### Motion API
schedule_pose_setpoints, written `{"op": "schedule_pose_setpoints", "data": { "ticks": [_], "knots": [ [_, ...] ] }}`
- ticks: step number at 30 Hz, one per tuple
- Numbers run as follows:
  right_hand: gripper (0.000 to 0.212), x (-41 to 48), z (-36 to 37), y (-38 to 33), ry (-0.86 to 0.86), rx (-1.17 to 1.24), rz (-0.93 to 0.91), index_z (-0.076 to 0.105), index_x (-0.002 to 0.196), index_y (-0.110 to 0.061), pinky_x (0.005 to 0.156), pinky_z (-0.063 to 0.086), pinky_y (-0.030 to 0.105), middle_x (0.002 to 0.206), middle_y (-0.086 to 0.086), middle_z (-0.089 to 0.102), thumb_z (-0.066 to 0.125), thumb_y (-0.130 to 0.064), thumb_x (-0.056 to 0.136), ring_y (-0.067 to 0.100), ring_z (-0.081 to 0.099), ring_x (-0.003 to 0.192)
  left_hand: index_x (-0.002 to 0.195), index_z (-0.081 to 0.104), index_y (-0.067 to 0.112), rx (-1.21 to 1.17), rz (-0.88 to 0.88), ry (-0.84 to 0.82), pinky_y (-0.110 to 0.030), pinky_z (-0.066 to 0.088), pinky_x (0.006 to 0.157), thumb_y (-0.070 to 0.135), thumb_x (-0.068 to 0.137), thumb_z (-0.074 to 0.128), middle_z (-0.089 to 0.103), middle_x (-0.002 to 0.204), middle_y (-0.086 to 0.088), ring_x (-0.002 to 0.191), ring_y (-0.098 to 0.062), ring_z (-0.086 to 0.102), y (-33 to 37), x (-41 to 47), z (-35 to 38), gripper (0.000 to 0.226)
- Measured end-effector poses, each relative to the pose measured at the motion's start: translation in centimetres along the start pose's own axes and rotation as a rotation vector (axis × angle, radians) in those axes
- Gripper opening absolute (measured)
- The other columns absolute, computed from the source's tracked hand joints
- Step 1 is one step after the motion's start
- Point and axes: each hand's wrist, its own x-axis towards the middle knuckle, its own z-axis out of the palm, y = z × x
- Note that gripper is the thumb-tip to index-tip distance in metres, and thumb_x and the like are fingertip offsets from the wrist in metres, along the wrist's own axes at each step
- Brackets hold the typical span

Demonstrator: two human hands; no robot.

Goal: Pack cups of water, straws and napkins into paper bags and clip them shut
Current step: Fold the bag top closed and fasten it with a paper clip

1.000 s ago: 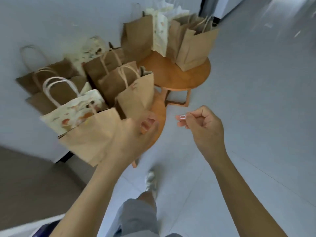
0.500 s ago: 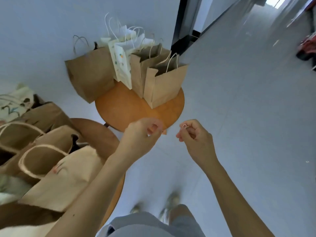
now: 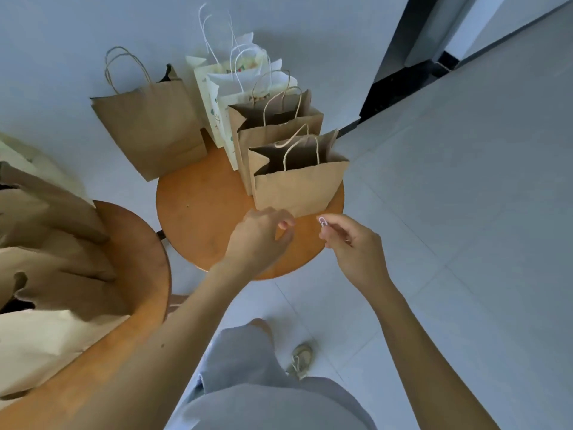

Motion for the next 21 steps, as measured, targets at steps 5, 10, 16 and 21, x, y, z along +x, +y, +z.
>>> {"op": "schedule_pose_setpoints", "data": {
  "ticks": [5,10,16,21],
  "knots": [
    [0.020,7.0,-1.2,2.3,-0.088,-0.046,0.055,0.066,0.109,-0.020,0.076,0.048,0.011,0.089,-0.010,0.067,0.058,-0.020,0.091,0.006,0.062,0.088,0.121,0.059,0.024,0.150,-0.026,0.081,-0.045,0.034,0.102,0.029,0.092,0.054,0.054,0.127,0.004,0.129,-0.028,0.029,-0.5,6.2,1.6,0.030],
    [0.013,12.9,-1.8,3.5,-0.101,-0.128,0.067,0.067,0.099,-0.021,0.068,0.044,0.003,0.087,-0.011,0.066,0.061,-0.025,0.088,0.001,0.061,0.085,0.147,0.017,0.032,0.329,-0.094,-0.092,-0.047,0.014,0.114,0.039,0.096,0.042,0.013,0.156,0.007,0.142,-0.031,-0.002,-1.8,12.6,3.1,0.057],
    [0.013,18.0,-2.1,4.2,-0.117,-0.186,-0.043,0.071,0.095,-0.014,0.068,0.044,0.004,0.087,-0.006,0.067,0.064,-0.020,0.086,0.005,0.059,0.079,0.149,-0.003,0.026,0.409,-0.246,-0.106,-0.050,0.008,0.114,0.049,0.092,0.047,0.000,0.157,0.003,0.142,-0.033,-0.008,-3.6,16.5,4.3,0.079],
    [0.018,22.3,-1.8,5.0,-0.201,-0.257,-0.235,0.071,0.102,-0.010,0.071,0.044,0.002,0.099,0.003,0.071,0.065,-0.015,0.085,0.006,0.059,0.086,0.149,0.003,0.024,0.378,-0.335,-0.020,-0.053,0.011,0.112,0.045,0.089,0.054,0.007,0.157,0.002,0.141,-0.034,0.000,-3.7,18.4,4.6,0.082]
  ]
}}
